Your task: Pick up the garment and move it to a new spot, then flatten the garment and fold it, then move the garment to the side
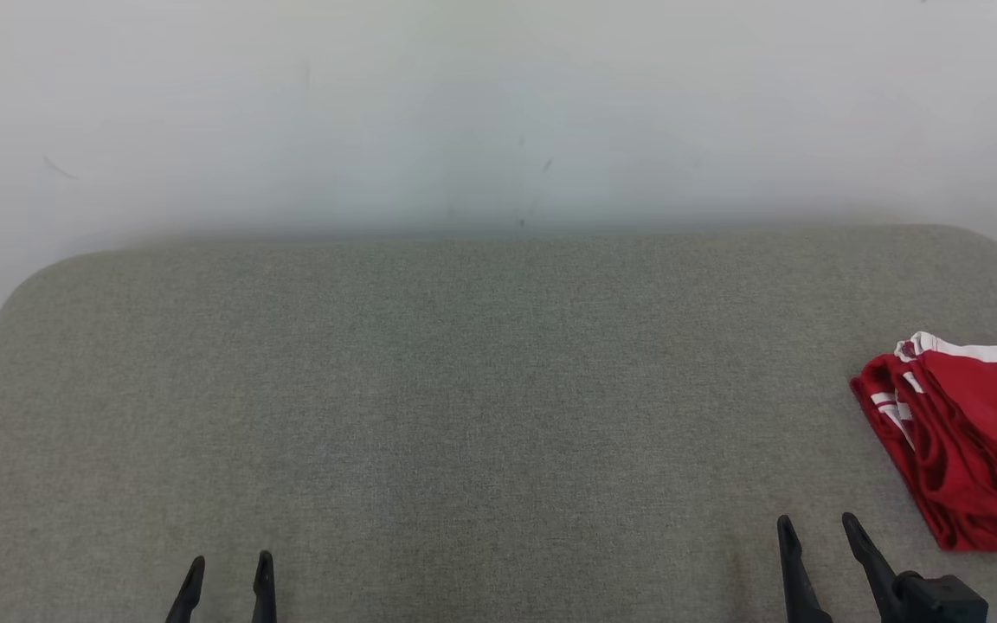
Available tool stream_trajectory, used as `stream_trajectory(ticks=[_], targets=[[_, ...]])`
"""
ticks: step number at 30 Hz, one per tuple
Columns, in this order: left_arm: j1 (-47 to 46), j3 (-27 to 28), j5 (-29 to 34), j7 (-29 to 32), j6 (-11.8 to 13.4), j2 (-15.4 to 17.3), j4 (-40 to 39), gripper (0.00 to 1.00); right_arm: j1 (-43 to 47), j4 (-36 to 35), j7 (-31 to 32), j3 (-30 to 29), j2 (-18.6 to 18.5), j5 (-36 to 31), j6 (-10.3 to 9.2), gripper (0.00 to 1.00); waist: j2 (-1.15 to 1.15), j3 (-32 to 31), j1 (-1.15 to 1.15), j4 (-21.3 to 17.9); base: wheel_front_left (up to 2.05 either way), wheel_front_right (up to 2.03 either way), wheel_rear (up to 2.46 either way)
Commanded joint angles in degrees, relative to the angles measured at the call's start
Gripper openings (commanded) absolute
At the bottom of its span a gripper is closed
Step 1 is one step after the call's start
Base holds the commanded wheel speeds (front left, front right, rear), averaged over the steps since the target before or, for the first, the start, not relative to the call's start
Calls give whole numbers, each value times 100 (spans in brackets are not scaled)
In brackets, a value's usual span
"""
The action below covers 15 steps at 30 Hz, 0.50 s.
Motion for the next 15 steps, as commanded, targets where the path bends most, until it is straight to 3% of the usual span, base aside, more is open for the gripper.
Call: stream_trajectory(ticks=[1,15], targets=[[-58,-29,-87,-13,8,17,16,100,21,17,-36,0,14,46,0,100,0,6,0,-2,0,0,0],[-32,-87,-107,-13,7,73,-20,100,49,95,-127,67,17,240,0,100,0,-45,0,-4,0,0,0]])
